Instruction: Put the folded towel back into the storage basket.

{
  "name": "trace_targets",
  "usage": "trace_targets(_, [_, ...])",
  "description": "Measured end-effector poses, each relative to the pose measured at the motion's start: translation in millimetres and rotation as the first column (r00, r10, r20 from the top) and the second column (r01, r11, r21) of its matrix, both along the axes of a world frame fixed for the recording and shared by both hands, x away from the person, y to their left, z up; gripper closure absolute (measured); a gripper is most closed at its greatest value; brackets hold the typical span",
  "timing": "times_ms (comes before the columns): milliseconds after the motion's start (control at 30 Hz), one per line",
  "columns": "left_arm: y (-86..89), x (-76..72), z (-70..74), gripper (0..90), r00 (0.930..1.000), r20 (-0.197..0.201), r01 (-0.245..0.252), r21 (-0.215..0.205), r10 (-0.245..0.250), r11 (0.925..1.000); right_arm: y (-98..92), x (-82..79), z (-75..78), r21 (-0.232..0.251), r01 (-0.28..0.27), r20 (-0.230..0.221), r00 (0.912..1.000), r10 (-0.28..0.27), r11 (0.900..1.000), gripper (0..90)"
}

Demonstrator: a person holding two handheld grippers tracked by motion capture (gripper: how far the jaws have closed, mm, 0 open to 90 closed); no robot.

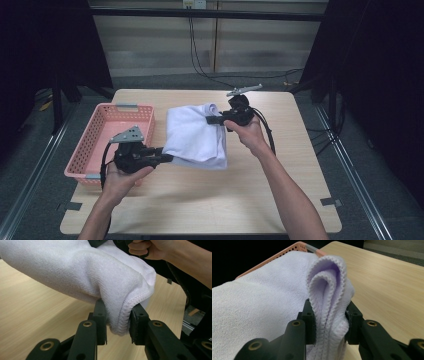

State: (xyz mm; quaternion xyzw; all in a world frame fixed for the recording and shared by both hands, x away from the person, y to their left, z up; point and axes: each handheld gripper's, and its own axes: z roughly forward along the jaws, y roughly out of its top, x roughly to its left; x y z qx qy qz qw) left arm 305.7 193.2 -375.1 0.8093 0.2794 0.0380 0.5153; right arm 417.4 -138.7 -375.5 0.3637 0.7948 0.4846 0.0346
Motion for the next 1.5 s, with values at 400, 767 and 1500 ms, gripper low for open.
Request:
trace_targets(400, [32.9, 0.4, 0.4, 71.1, 0.998, 0.004, -0.063, -0.043, 0.063, 0.9971, 33.4, 12.7, 4.4, 0.021, -0.016, -0.006, 0.9999, 0.016, 1.0, 67.5])
trace_targets(767, [67.4, 1.4, 3.0, 71.2, 0.9922, 0.001, -0.124, -0.064, 0.125, 0.9902, 70.3, 25.0, 10.6, 0.016, -0.043, -0.008, 0.999, 0.043, 0.999, 67.5])
trace_targets(1500, [145.4, -1.6, 2.2, 71.9, 0.9561, -0.036, -0.293, -0.061, 0.291, 0.9543, 163.9, 48.8, 12.4, -0.02, -0.109, -0.035, 0.9935, 0.108, 0.994, 67.5])
